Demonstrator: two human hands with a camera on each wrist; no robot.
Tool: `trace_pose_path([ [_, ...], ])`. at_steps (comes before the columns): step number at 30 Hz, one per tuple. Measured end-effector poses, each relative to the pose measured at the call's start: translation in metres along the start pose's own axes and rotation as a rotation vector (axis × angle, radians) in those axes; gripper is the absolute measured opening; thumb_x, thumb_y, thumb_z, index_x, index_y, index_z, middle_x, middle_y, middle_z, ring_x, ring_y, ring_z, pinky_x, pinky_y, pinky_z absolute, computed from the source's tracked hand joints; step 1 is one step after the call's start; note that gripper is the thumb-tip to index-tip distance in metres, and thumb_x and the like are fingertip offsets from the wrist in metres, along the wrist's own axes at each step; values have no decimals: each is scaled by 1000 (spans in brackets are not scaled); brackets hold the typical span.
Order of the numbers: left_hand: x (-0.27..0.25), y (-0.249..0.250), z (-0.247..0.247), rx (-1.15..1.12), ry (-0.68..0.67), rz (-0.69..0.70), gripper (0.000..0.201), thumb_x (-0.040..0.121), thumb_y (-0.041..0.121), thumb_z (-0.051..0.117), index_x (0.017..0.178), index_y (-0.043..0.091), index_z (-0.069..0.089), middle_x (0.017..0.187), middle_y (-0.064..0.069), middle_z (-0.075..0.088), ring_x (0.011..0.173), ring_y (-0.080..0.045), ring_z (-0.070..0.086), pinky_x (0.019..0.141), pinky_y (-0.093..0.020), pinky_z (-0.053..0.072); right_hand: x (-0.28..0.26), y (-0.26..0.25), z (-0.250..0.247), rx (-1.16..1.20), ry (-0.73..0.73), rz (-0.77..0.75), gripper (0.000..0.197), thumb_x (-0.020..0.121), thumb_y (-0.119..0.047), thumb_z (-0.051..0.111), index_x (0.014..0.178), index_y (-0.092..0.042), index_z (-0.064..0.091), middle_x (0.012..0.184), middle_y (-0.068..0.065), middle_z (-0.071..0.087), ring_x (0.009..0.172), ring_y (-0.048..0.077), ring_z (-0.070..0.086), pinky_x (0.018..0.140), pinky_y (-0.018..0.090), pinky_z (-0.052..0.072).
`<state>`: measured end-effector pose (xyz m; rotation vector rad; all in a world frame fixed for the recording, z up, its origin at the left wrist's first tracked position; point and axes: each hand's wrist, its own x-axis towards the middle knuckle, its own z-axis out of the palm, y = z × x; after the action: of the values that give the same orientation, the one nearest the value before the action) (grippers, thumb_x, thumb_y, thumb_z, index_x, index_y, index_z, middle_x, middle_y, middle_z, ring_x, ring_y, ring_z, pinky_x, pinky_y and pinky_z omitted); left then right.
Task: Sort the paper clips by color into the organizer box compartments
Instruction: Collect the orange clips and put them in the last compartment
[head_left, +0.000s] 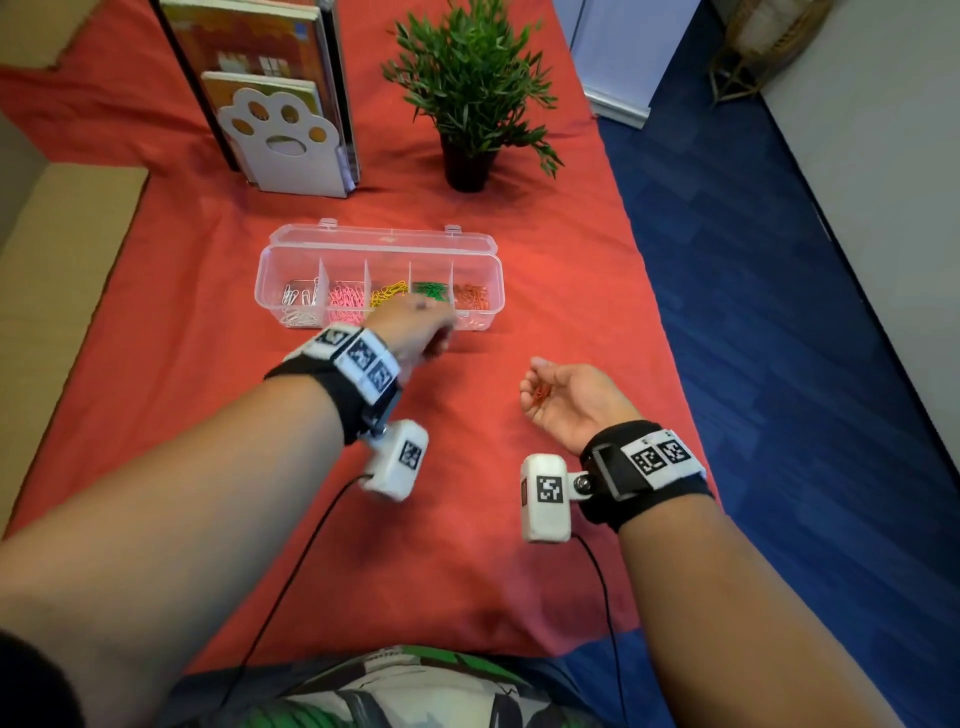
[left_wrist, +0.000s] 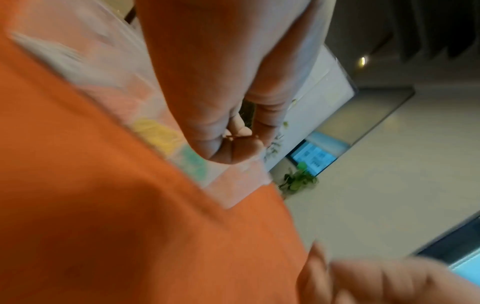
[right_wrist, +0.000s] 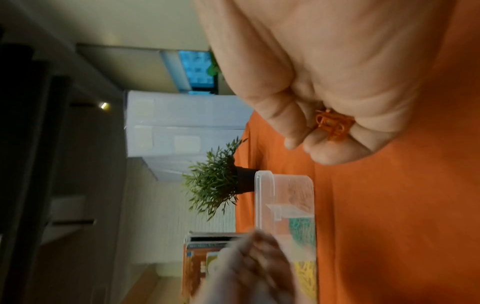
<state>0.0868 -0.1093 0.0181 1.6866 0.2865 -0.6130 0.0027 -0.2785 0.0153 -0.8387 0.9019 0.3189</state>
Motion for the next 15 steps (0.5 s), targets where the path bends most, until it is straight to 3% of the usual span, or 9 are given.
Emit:
trace_pose_path([
  [2, 4, 28, 11, -110, 17, 29, 18, 83, 1, 57, 69, 11, 58, 63, -5, 55, 51, -13, 55, 53, -22, 51, 2, -5, -2, -76, 24, -68, 27, 92, 4, 30, 87, -7, 54, 74, 6, 47, 63, 14, 48, 52, 21, 46],
  [4, 14, 42, 19, -21, 44, 84, 19, 82, 3, 56, 69, 15, 62, 75, -8, 63, 73, -22, 64, 78, -34, 56, 3, -9, -4, -144, 38, -130, 28, 91, 6, 30, 86, -7, 54, 74, 6, 47, 63, 13, 48, 55, 21, 43],
  [6, 19, 44, 23, 150, 127, 114, 21, 83, 8, 54, 83, 23, 69, 98, -4, 69, 95, -22, 65, 92, -35, 53, 5, -13, -3, -243, 49, -200, 30, 90, 9, 30, 84, -8, 53, 74, 5, 46, 62, 12, 46, 54, 20, 42],
  [8, 19, 39, 22, 224, 163, 150, 33, 85, 5, 49, 107, 23, 67, 116, -1, 66, 106, -19, 62, 95, -32, 50, 9, -17, 1, -371, 72, -282, 34, 89, 14, 30, 81, -11, 51, 75, 3, 45, 61, 10, 44, 48, 15, 41],
  [10, 12, 33, 17, 277, 159, 223, 38, 86, 1, 47, 116, 18, 63, 120, 0, 64, 109, -17, 60, 96, -27, 47, 14, -19, 9, -500, 97, -370, 38, 87, 17, 29, 78, -13, 51, 75, 2, 46, 60, 9, 44, 46, 12, 40],
  [12, 5, 23, 6, 348, 192, 318, 32, 85, 2, 50, 110, 14, 66, 113, -3, 68, 105, -18, 63, 93, -24, 46, 18, -23, 22, -606, 108, -466, 42, 84, 17, 28, 75, -16, 53, 73, 1, 48, 61, 8, 45, 50, 13, 42],
  [15, -6, -2, -25, 499, 316, 372, 24, 81, 3, 55, 100, 10, 68, 103, -9, 71, 99, -24, 64, 90, -25, 45, 22, -33, 50, -742, 89, -718, 32, 75, 8, 38, 76, -18, 56, 77, 0, 54, 68, 10, 49, 67, 24, 45],
])
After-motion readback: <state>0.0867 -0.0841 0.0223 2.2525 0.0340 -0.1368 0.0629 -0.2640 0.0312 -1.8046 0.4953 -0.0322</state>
